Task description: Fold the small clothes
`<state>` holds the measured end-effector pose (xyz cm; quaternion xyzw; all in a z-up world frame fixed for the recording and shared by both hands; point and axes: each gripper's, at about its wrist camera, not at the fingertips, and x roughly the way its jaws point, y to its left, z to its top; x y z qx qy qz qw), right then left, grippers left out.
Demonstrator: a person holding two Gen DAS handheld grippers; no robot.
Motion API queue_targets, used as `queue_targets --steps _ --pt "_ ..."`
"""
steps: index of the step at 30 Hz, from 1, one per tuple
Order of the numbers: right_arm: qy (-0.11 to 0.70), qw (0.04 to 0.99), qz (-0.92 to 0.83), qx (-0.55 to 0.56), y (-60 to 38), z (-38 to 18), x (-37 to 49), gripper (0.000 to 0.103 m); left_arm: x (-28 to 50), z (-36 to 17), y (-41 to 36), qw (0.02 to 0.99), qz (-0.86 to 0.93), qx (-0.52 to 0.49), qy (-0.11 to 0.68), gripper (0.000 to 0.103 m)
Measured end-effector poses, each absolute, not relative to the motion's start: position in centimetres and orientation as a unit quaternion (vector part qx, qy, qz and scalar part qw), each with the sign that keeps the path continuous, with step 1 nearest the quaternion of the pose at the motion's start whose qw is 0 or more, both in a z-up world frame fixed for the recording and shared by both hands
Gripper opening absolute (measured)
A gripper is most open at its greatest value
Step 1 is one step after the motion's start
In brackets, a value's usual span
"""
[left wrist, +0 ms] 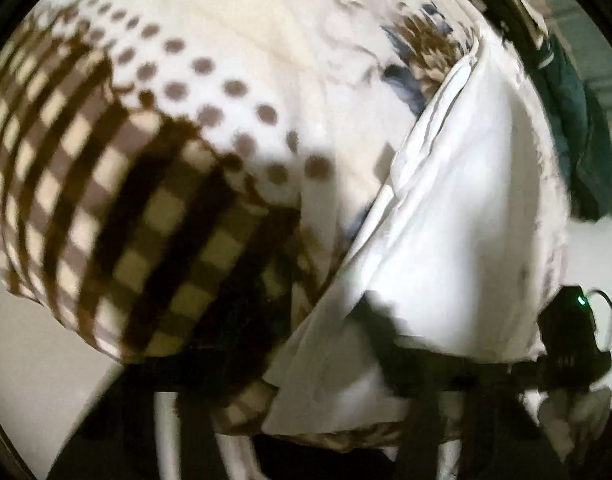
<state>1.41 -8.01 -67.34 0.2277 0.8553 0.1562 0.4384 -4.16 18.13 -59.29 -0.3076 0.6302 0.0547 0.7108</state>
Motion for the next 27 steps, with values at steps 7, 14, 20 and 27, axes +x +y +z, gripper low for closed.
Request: queue_targets --steps 7,14,20,27 --pt "0.851 0.446 0.142 0.238 -11.3 -66.9 -1.0 0.005 -4.3 -56.5 17.5 0.699 0.072 -0.275 0.656 0.014" --pt "0.795 0.520 0.158 0.268 -16.5 -59.8 5.9 0.060 -0.1 -51.0 16.5 0.738 0.056 -0.268 0.617 0.067" --pt "0.761 0.571 0.122 0.284 -21.9 -58.7 14.6 0.060 10.5 -52.2 15.7 0.752 0.001 -0.281 0.596 0.067" --pt "0.688 0.647 0.137 0.299 -23.6 -58.0 28.1 0.060 27.4 -52.1 14.3 0.776 -0.102 -0.262 0.564 0.067"
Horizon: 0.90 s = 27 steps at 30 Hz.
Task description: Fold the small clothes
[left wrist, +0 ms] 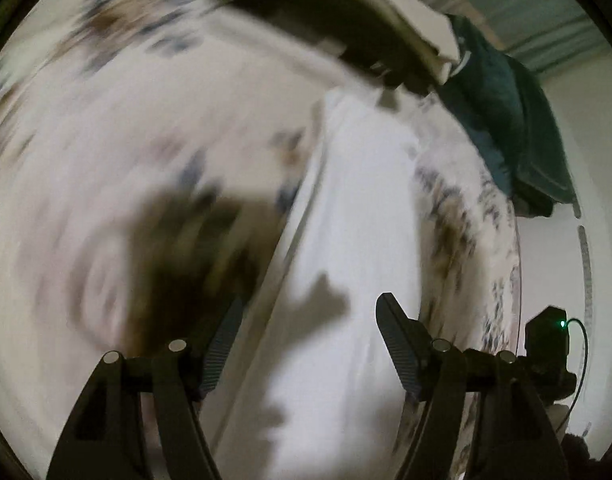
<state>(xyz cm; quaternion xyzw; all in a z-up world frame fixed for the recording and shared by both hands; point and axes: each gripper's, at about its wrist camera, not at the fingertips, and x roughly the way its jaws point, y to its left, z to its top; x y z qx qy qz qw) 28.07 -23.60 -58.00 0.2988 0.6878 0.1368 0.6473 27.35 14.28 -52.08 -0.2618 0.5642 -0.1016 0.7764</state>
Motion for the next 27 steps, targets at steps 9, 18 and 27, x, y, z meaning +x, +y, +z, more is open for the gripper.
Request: queue_targets --steps 9,18,27 --pt "0.642 0.685 0.161 0.306 -18.0 -61.1 49.1 0.060 43.5 -57.5 12.7 0.770 -0.149 -0.216 0.582 0.067" --pt "0.625 0.686 0.122 0.352 -17.8 -63.5 54.8 0.056 46.4 -59.5 14.0 0.753 -0.188 -0.270 0.570 0.067" --pt "0.651 0.624 0.245 0.357 -15.1 -66.0 55.2 0.062 46.0 -60.5 12.3 0.734 -0.276 -0.300 0.543 0.065"
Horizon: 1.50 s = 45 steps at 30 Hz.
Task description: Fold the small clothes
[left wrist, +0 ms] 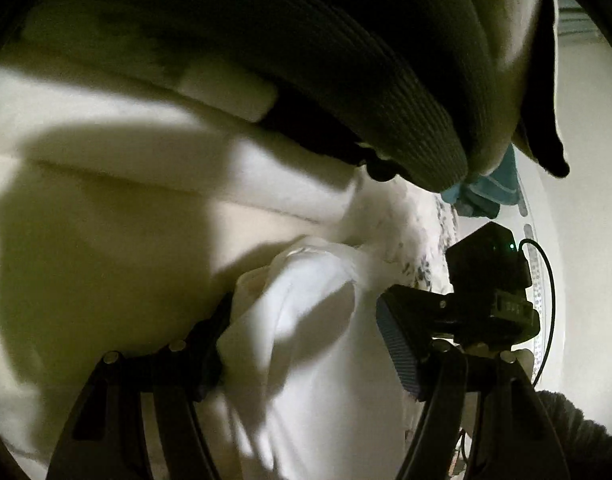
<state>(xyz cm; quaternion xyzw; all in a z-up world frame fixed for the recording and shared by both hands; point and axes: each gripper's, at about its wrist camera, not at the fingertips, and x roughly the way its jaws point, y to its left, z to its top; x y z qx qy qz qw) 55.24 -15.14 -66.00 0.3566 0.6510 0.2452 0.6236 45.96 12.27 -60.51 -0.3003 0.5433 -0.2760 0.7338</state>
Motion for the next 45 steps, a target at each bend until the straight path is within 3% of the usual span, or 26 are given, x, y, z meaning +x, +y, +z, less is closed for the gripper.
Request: queue_targets --steps 1,2,3,4,6,13,20,23,25,27,29,30,34,41,45 --pt "0.649 0.628 0.247 0.353 -14.7 -65.8 55.4 0.061 46.3 -60.6 11.8 0.736 -0.276 -0.295 0.543 0.063" --pt "0.646 0.636 0.246 0.343 -14.3 -65.6 55.5 0.048 46.9 -60.7 11.3 0.742 -0.276 -0.285 0.541 0.053" --pt "0.646 0.643 0.242 0.332 -13.9 -65.0 55.0 0.032 46.8 -60.4 10.9 0.749 -0.273 -0.266 0.543 0.017" --pt "0.645 0.650 0.237 0.325 -13.5 -64.8 54.6 0.007 46.7 -60.1 10.4 0.751 -0.271 -0.256 0.545 0.010" --pt "0.630 0.665 0.237 0.324 -13.2 -63.5 53.9 0.007 46.4 -58.9 9.8 0.766 -0.272 -0.238 0.531 0.009" --pt "0.589 0.705 0.265 0.293 -12.0 -57.7 50.2 0.006 43.0 -52.5 9.5 0.796 -0.297 -0.209 0.484 0.009" --pt "0.574 0.718 0.308 0.243 -13.0 -51.8 41.6 0.006 34.2 -47.8 10.2 0.803 -0.312 -0.194 0.470 0.010" --pt "0.593 0.704 0.320 0.224 -13.5 -51.2 36.3 0.006 29.1 -47.9 11.7 0.784 -0.307 -0.195 0.503 0.019" --pt "0.626 0.685 0.318 0.196 -13.2 -52.2 32.7 0.011 25.4 -48.5 12.2 0.773 -0.290 -0.185 0.533 0.046" --pt "0.667 0.656 0.307 0.174 -13.8 -53.5 28.0 0.028 20.6 -50.0 13.4 0.753 -0.273 -0.179 0.571 0.060" --pt "0.703 0.628 0.294 0.160 -14.5 -55.0 24.6 0.050 17.3 -51.3 14.5 0.733 -0.258 -0.182 0.603 0.061" --pt "0.719 0.611 0.290 0.160 -15.0 -55.7 23.1 0.052 16.2 -51.8 15.0 0.724 -0.245 -0.184 0.618 0.061" --pt "0.736 0.597 0.246 0.202 -17.9 -56.8 21.2 0.053 14.5 -53.6 16.9 0.706 -0.195 -0.221 0.644 0.061" --pt "0.678 0.605 0.174 0.379 -21.1 -58.4 24.7 0.053 21.7 -54.9 14.1 0.713 -0.183 -0.273 0.620 0.061" --pt "0.713 0.585 0.170 0.348 -17.5 -60.6 24.1 0.052 22.6 -57.3 12.2 0.689 -0.170 -0.277 0.648 0.058"
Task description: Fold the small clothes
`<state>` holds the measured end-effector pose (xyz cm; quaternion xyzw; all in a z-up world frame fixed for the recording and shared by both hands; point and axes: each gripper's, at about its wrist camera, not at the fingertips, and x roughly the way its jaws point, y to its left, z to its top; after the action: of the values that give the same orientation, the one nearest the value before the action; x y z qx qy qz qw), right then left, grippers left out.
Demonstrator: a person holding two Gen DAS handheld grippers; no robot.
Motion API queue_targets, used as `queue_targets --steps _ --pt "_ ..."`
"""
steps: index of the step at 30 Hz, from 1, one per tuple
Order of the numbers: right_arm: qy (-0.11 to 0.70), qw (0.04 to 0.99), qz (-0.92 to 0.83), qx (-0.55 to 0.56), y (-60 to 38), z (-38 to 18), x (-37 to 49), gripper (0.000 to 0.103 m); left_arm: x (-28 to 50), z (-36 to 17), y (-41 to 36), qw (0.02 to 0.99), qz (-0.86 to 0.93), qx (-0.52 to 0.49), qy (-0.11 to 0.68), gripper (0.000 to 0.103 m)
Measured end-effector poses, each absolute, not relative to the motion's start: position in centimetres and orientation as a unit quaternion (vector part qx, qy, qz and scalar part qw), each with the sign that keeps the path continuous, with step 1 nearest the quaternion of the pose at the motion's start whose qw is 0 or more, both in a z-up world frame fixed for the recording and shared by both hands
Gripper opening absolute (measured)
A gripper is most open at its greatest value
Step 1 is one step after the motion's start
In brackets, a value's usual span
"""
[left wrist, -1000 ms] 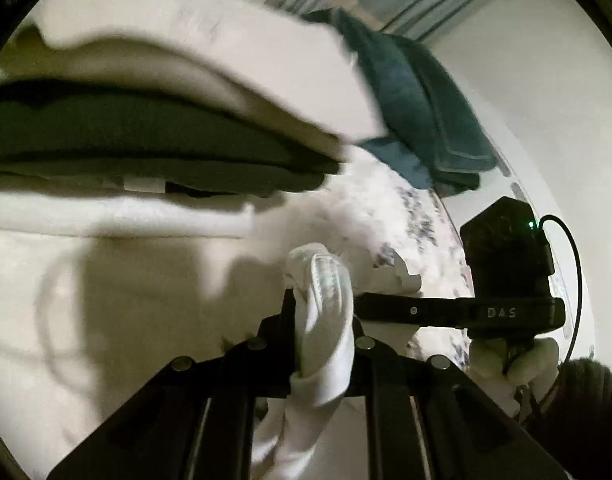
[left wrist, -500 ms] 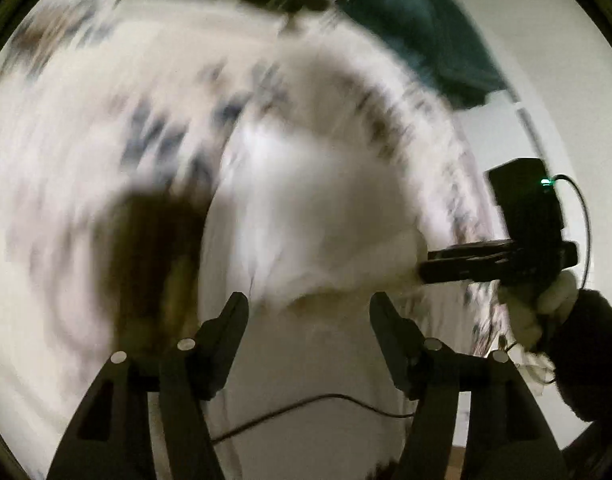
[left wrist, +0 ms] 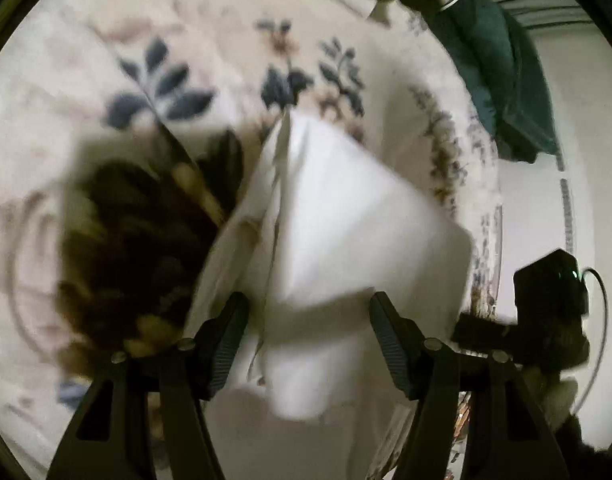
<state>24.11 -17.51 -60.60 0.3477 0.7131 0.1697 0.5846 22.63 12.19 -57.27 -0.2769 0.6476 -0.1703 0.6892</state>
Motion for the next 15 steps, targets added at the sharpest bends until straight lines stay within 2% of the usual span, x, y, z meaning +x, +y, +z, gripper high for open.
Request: queue_targets --steps 1,2,3,6,10,14,15 --pt "0.723 0.579 0.166 0.339 -16.8 -61.1 23.5 0.048 22.4 -57.3 11.6 0.698 -0.165 -0.262 0.646 0.046" --pt "0.729 0.573 0.163 0.337 -16.1 -61.5 23.1 0.020 22.2 -57.0 11.1 0.708 -0.167 -0.244 0.642 0.031" --pt "0.731 0.568 0.157 0.344 -15.8 -61.9 22.4 0.009 21.9 -56.9 11.1 0.712 -0.164 -0.230 0.643 0.010" --pt "0.696 0.567 0.163 0.409 -16.3 -61.4 21.0 0.006 21.1 -54.8 12.9 0.731 -0.163 -0.241 0.617 0.004" --pt "0.686 0.552 0.156 0.448 -17.5 -62.9 19.6 0.006 20.8 -54.9 15.9 0.734 -0.144 -0.261 0.611 0.004" --pt "0.717 0.552 0.097 0.414 -19.0 -64.9 18.2 0.007 19.9 -56.8 16.9 0.703 -0.137 -0.293 0.633 0.006" --pt "0.719 0.556 0.097 0.406 -18.9 -65.0 18.2 0.010 19.4 -57.0 16.7 0.692 -0.143 -0.304 0.638 0.006"
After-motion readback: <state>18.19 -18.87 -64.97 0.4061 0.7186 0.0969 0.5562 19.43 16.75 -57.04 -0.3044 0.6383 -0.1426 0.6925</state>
